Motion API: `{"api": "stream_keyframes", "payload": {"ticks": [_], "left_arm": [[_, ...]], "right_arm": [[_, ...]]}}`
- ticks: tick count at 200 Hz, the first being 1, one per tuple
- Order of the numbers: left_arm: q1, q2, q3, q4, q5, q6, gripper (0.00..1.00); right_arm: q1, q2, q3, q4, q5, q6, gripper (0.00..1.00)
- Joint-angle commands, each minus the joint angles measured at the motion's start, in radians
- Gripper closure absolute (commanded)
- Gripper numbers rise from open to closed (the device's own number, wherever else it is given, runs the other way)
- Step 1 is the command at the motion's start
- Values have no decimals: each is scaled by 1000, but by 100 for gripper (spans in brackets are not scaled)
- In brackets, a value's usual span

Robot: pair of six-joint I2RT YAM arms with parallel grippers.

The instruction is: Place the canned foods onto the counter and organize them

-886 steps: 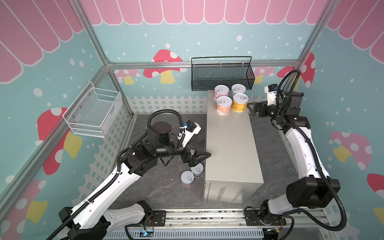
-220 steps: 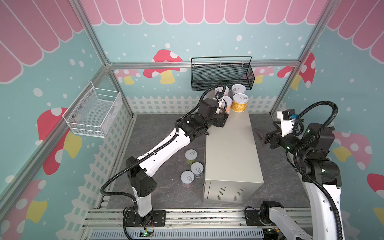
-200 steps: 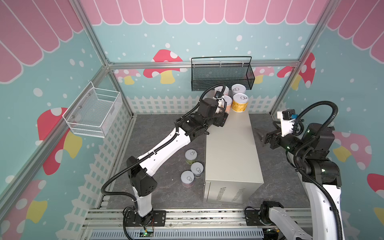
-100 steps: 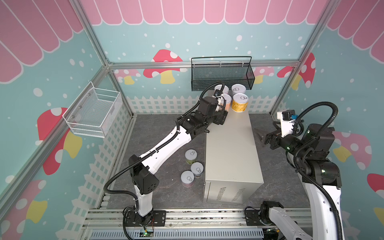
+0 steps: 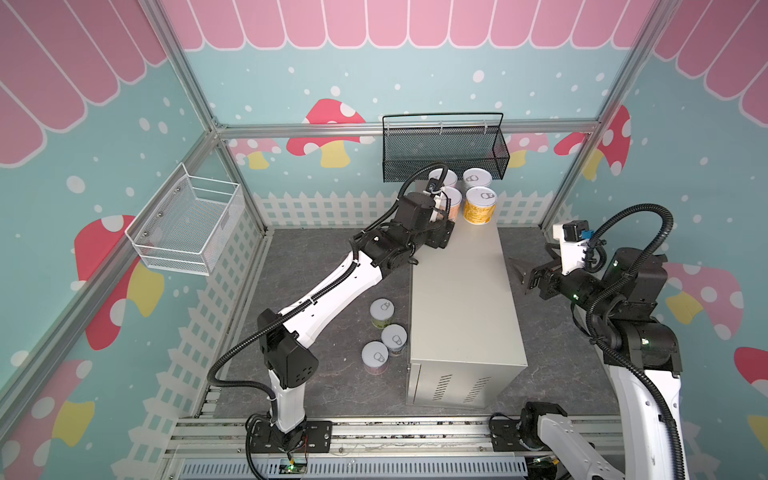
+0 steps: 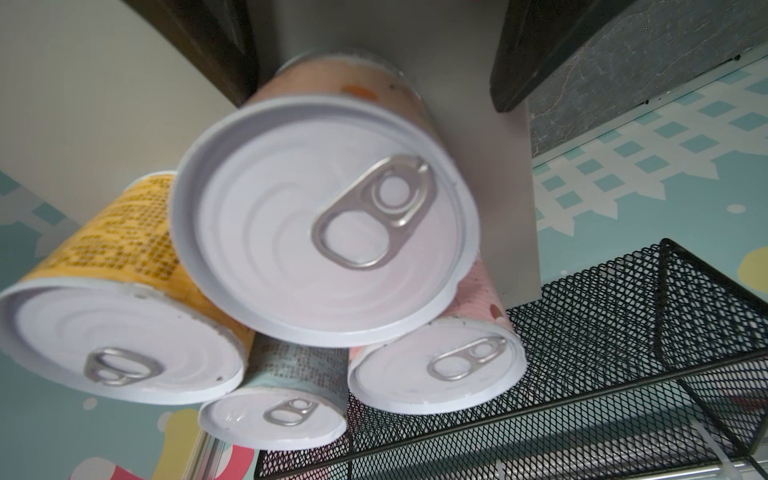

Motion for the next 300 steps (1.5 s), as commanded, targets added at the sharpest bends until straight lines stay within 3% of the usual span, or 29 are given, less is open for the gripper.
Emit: {"api": "stream_keyframes", "payload": {"ticks": [1,81,140,210,300], "left_arm": [[16,8,10,-15,-15,-2,12],[16,-5,4,-19,-9,-4,11],[9,-75,-62,-18,15,-18,1],[4,-362,-319,-25,-5,-54,1],[7,-724,-587,-316,-47,-132,1]], "right_arm": [[8,-15,-14,0,-3,-20,0],[9,-13,-15,0,-5,-22,1],[9,-10,-19,2,-6,-21,1],[9,2,-19,10,17,-2,0],[9,13,-46,51,-28,48,1]]}}
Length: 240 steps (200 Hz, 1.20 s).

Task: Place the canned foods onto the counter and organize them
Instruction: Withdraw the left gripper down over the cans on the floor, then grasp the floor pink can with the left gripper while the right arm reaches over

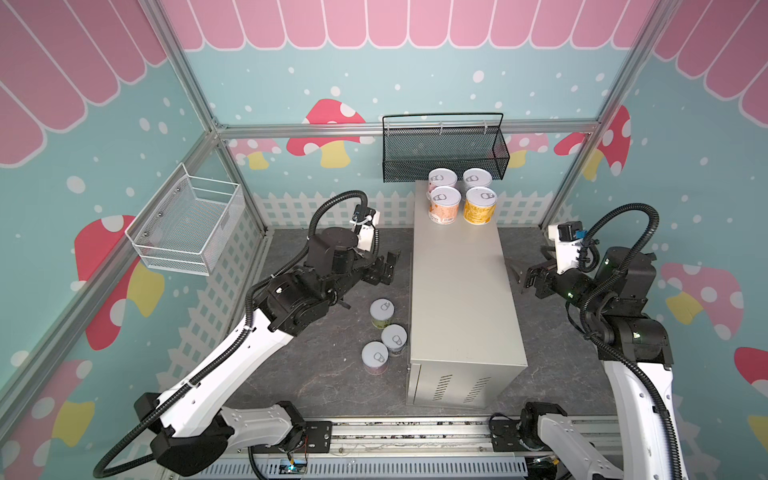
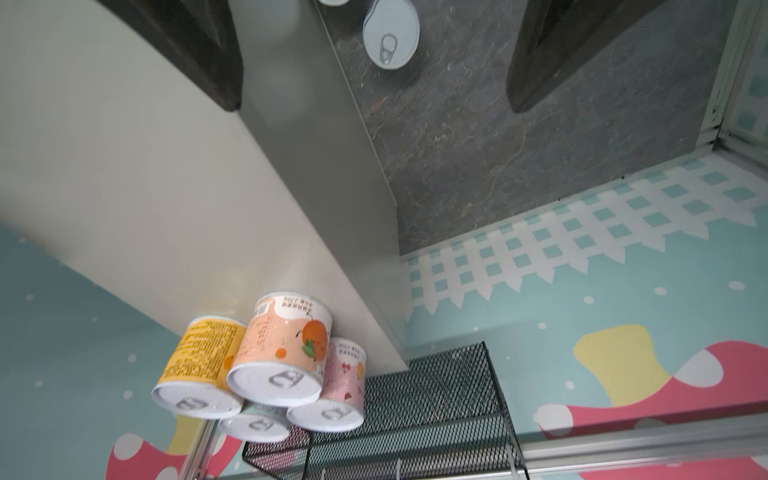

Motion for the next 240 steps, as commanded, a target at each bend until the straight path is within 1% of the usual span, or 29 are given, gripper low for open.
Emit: {"api": "stream_keyframes", "payload": {"ticks": [1,19,38,50,57,67,84,121,146,173,201,221,240], "left_arm": [[0,-47,-56,-151,-20,-55,1],[0,-107,-127,-200,-21,-107,1],[0,-177,-231,-213,-12,-168,1],[2,-212,-289,-213,-2,-206,1],[2,-231,-324,-211,4,-228,1],[2,-251,-363,-209,7,-252,1],[3,-276,-420,-198,11,-286,1],[5,-286,-506,-181,67,-341,1],[6,-289,-555,-181,88,-381,1],[6,-294,-609,-172,130,-423,1],[6,-277,-665,-153,201,-469,1],[2,-276,-707,-120,257,-495,1],[-10,-274,-737,-86,307,-511,1]], "right_arm": [[5,-3,-2,22,-36,12,1],[7,-6,3,9,-64,24,1],[25,-4,18,-12,-81,34,1],[60,4,35,-25,-67,40,1],[98,10,46,-31,-51,46,1],[157,22,59,-34,2,58,1],[299,49,85,-38,114,85,1],[497,97,113,-15,234,138,1],[657,158,159,-30,362,155,0],[858,266,266,-74,514,162,0],[1059,430,446,-213,705,166,1],[1163,519,551,-289,802,183,0],[1223,571,613,-330,838,208,0]]}}
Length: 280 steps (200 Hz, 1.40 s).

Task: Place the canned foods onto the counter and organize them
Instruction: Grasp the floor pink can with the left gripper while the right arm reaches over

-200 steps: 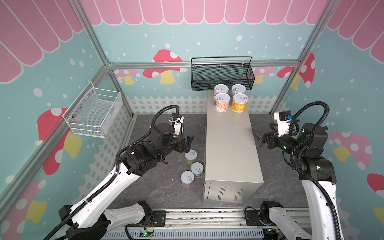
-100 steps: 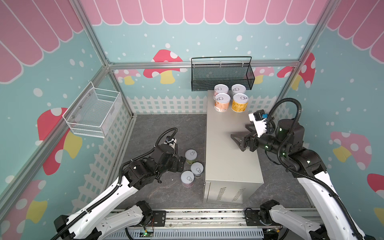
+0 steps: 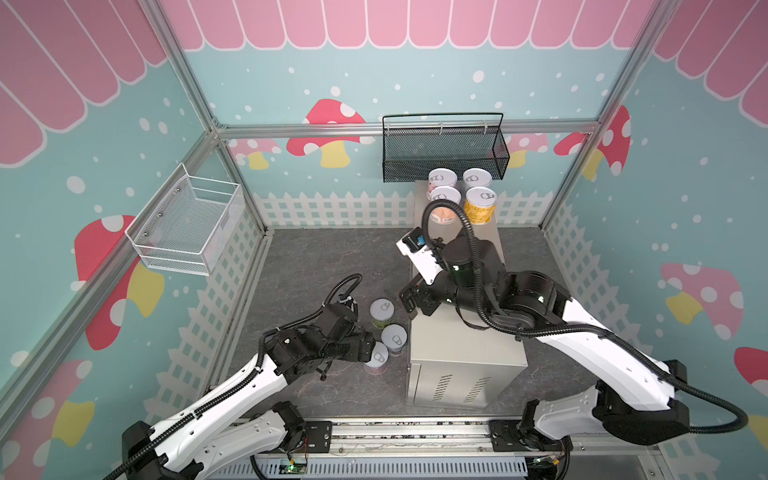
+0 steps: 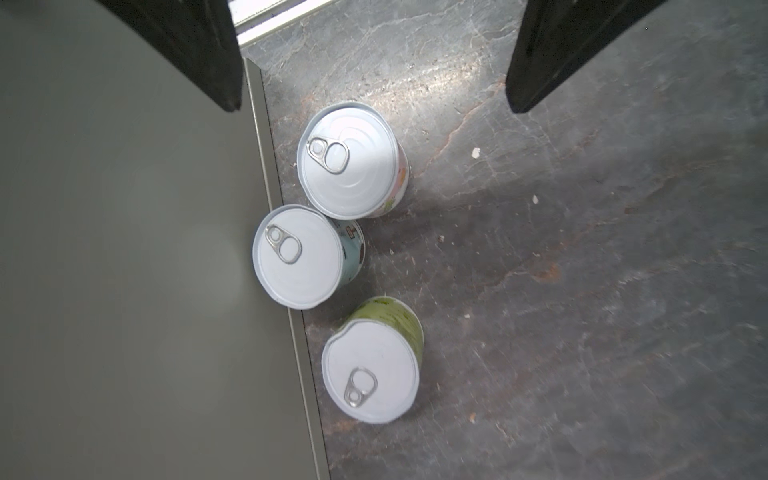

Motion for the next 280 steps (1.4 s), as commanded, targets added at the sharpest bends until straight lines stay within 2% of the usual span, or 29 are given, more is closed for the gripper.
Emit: {"api": "stream_keyframes", "payload": {"ticks": [1,52,90,122,166,207,261,280], "left_arm": [[-13,2,-33,57,89,-61,1],[-105,93,-57,54,51,-102,1],[-132,143,-66,74,-21,-124,1],[-141,218,-73,132,-22,-128,1],[-168,324,-48,136,-103,-141,2],[-169,382,-34,168,-136,-134,15],[-169,448,-31,200,-150,-116,20],[-168,452,-26,202,-159,-115,26]], "right_arm": [[61,43,79,-128,142,40,0],[169,177,270,-340,334,84,1],[181,155,301,-341,323,87,1],[183,86,261,-326,324,89,1],[183,18,202,-326,347,113,0],[183,-5,156,-318,332,105,1],[183,-21,145,-316,279,82,0],[182,-17,149,-329,243,72,1]]}}
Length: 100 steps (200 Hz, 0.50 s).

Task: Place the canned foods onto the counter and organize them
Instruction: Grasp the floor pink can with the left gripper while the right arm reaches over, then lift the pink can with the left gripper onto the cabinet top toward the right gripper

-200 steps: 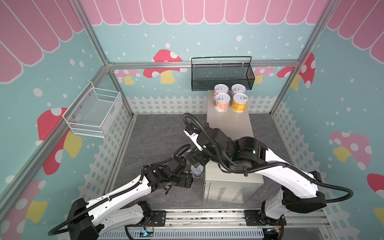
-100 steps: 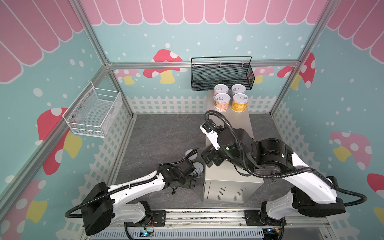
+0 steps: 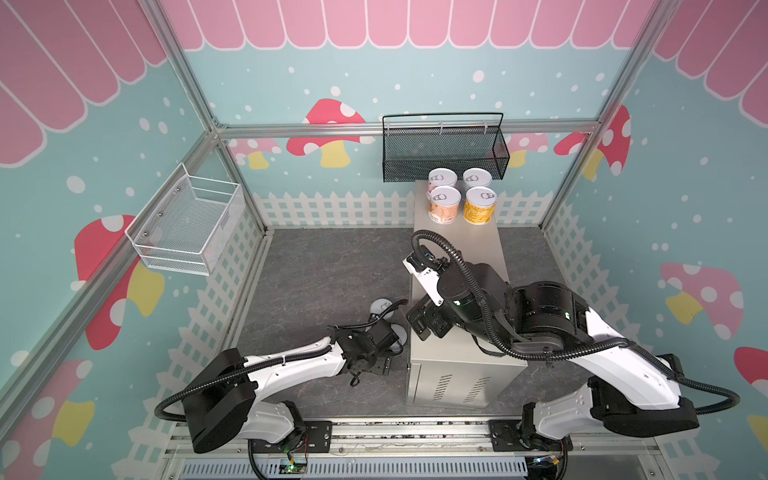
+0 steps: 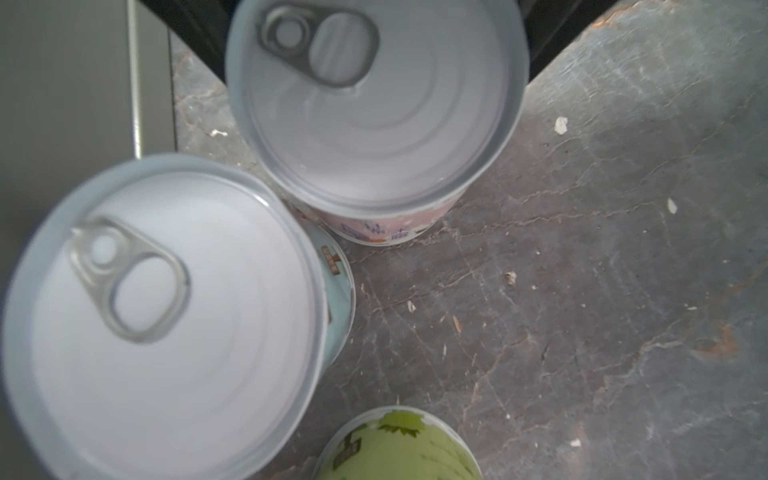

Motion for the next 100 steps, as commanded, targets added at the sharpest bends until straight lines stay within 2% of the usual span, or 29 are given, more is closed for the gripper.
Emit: {"api": "stream_keyframes", "payload": {"ticks": [1,20,49,100], "left_arm": [[1,10,24,13,-39,-5,26],[-1,0,31,9,-51,-2,31],[0,-18,47,-6,-80,10,43],[2,-67,93,-72,-112,39,51]], "right_arm": [[4,-10,-2,-22,-49,-14,1],[5,2,14,-58,-69,-12,1],[5,3,11,-79,-73,5,1],[5,-1,5,-79,-64,15,1]]}}
